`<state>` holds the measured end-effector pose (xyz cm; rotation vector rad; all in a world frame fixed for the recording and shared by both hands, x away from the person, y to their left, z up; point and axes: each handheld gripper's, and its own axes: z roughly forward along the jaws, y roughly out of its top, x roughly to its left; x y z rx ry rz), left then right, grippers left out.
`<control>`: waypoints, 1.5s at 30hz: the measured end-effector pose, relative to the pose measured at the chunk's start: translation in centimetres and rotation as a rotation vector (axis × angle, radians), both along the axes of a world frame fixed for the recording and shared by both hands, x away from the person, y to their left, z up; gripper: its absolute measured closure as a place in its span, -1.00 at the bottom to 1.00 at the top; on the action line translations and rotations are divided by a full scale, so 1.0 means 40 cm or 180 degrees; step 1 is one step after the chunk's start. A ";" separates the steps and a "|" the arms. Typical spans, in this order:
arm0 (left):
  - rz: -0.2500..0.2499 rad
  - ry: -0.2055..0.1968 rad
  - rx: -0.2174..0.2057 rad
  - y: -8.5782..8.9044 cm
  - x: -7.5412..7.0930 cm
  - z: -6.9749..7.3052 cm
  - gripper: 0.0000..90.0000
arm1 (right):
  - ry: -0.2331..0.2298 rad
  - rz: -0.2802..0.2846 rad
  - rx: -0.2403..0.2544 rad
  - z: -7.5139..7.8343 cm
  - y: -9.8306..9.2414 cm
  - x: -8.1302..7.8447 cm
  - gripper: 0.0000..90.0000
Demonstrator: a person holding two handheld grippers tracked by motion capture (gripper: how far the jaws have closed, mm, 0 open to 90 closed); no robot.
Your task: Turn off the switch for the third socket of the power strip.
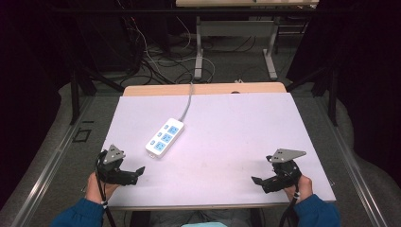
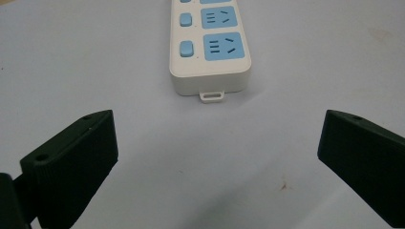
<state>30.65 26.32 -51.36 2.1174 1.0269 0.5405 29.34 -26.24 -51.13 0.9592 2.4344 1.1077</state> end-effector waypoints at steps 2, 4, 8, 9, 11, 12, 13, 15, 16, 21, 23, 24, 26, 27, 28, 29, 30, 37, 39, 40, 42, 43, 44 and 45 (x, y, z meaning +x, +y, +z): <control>-0.0022 0.0016 0.0007 0.002 -0.006 -0.003 -1.00 | 0.0003 -0.0003 0.0003 0.000 0.000 0.000 -0.89; -0.0024 -0.0010 0.0014 0.004 -0.012 -0.003 -1.00 | 0.0003 0.0000 0.0004 0.000 0.000 0.000 -0.89; -0.0023 -0.0040 -0.0010 0.007 -0.023 -0.005 -1.00 | -0.0005 -0.0005 0.0009 -0.001 0.001 0.000 -0.89; -0.0016 -0.0066 0.0000 0.008 -0.025 -0.006 -1.00 | 0.0012 0.0004 0.0002 0.000 0.000 0.000 -0.89; -0.0015 -0.0077 -0.0016 0.009 -0.029 -0.008 -1.00 | 0.0017 0.0007 -0.0007 0.000 0.000 0.000 -0.89; -0.0028 -0.0065 0.0000 0.011 -0.031 -0.006 -1.00 | 0.0010 0.0006 -0.0009 -0.001 0.001 0.000 -0.89; -0.0025 -0.0090 0.0004 0.011 -0.032 -0.008 -1.00 | 0.0011 0.0006 -0.0006 0.000 0.001 0.000 -0.89; -0.0042 -0.0086 0.0015 0.013 -0.034 -0.007 -1.00 | 0.0016 0.0006 -0.0005 0.000 0.001 0.000 -0.89; -0.0034 -0.0092 0.0010 0.013 -0.036 -0.009 -1.00 | 0.0017 0.0007 -0.0005 0.000 0.001 0.000 -0.89; -0.0030 -0.0112 -0.0019 0.014 -0.041 -0.013 -1.00 | 0.0029 0.0001 -0.0004 0.000 0.002 -0.002 -0.89; -0.0039 -0.0109 -0.0023 0.016 -0.043 -0.012 -1.00 | 0.0029 0.0000 -0.0012 0.000 0.002 -0.002 -0.89; -0.0037 -0.0119 -0.0025 0.016 -0.044 -0.012 -1.00 | 0.0028 0.0003 -0.0012 -0.001 0.002 -0.002 -0.89; -0.0048 -0.0122 -0.0028 0.016 -0.045 -0.013 -1.00 | 0.0016 -0.0001 -0.0007 -0.001 0.002 -0.001 -0.89; -0.0047 -0.0129 -0.0025 0.015 -0.045 -0.014 -1.00 | 0.0027 0.0003 -0.0015 0.000 0.002 -0.002 -0.89; -0.0063 -0.0115 -0.0007 0.016 -0.046 -0.013 -1.00 | 0.0024 0.0003 -0.0014 0.000 0.002 -0.002 -0.89; -0.0052 -0.0127 -0.0029 0.016 -0.046 -0.013 -1.00 | 0.0021 0.0000 -0.0016 0.000 0.002 -0.002 -0.89; -0.0044 -0.0131 -0.0022 0.016 -0.046 -0.013 -1.00 | 0.0020 -0.0001 -0.0015 0.000 0.002 -0.002 -0.89; -0.0045 -0.0129 -0.0019 0.019 -0.047 -0.016 -1.00 | 0.0022 0.0005 -0.0016 -0.001 0.002 -0.002 -0.89; -0.0040 -0.0122 -0.0036 0.019 -0.046 -0.017 -1.00 | 0.0023 0.0003 -0.0015 -0.001 0.002 -0.002 -0.89; -0.0037 -0.0109 -0.0039 0.019 -0.046 -0.017 -1.00 | 0.0003 0.0014 -0.0019 -0.001 0.002 -0.001 -0.89; -0.0042 -0.0098 -0.0038 0.019 -0.045 -0.017 -1.00 | 0.0021 0.0001 -0.0019 0.000 0.002 -0.002 -0.89; -0.0047 -0.0098 -0.0038 0.019 -0.045 -0.018 -1.00 | 0.0021 0.0007 -0.0025 -0.001 0.001 -0.001 -0.89; -0.0044 -0.0111 -0.0048 0.018 -0.045 -0.019 -1.00 | 0.0023 0.0002 -0.0027 -0.001 0.001 -0.001 -0.89; -0.0045 -0.0109 -0.0043 0.018 -0.045 -0.019 -1.00 | 0.0032 -0.0008 -0.0025 0.000 0.001 -0.002 -0.90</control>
